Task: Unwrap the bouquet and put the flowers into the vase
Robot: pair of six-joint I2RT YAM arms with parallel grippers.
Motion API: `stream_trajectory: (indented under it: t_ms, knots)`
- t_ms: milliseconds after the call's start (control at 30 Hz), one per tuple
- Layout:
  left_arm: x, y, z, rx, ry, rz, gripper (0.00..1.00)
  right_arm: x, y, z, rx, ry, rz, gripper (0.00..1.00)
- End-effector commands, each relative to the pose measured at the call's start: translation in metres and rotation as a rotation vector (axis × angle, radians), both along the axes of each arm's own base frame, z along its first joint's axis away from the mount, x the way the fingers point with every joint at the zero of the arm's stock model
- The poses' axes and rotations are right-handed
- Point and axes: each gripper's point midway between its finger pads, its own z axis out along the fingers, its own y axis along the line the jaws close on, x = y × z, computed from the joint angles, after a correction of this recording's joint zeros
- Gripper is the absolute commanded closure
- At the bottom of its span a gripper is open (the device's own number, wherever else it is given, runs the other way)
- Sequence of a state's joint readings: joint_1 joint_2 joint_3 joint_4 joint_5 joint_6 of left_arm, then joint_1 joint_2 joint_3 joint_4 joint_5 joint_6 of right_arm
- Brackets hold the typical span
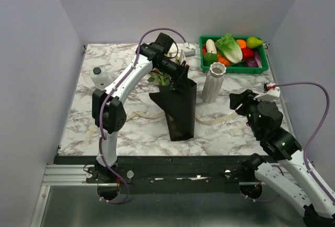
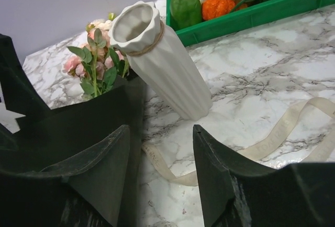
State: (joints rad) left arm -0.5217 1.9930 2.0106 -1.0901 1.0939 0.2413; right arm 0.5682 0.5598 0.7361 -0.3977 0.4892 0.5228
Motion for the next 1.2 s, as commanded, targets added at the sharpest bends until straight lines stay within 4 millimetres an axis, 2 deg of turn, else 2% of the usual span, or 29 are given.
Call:
stream_trajectory:
  t_ms: [0,100,133,233,367,467,500,633,933,1167]
  knots:
    - [0.001,-0.029,-0.005,0.005,0.060,-0.011,0.26,-0.005,-0.011,0.007,-0.006,-0.016,-0.042,0.36]
    - [-0.007,-0.048,-0.003,0.013,0.056,-0.037,0.12,-0.007,-0.015,0.007,-0.011,-0.019,-0.048,0.32]
    - [-0.008,-0.051,0.002,0.004,0.053,-0.041,0.02,-0.008,-0.015,0.008,-0.012,-0.021,-0.048,0.31]
    - [-0.016,-0.056,0.008,-0.009,0.048,-0.065,0.01,-0.009,-0.017,0.007,-0.020,-0.021,-0.050,0.29]
    - [-0.022,-0.049,0.019,-0.008,0.022,-0.067,0.01,-0.010,-0.018,0.009,-0.027,-0.027,-0.051,0.29]
    - [-0.029,-0.043,0.032,-0.021,-0.004,-0.067,0.01,-0.010,-0.019,0.009,-0.034,-0.027,-0.051,0.28]
    - [-0.033,-0.041,0.043,-0.034,-0.014,-0.063,0.01,-0.010,-0.019,0.009,-0.034,-0.027,-0.053,0.28]
    - [-0.043,-0.038,0.048,-0.038,-0.009,-0.060,0.01,-0.011,-0.020,0.010,-0.032,-0.033,-0.056,0.28]
    - [-0.067,-0.058,0.058,-0.052,-0.005,-0.111,0.01,-0.020,-0.030,0.023,-0.027,-0.064,-0.076,0.27]
    - [-0.089,-0.081,0.054,-0.052,0.020,-0.172,0.01,-0.032,-0.043,0.030,-0.017,-0.078,-0.104,0.27]
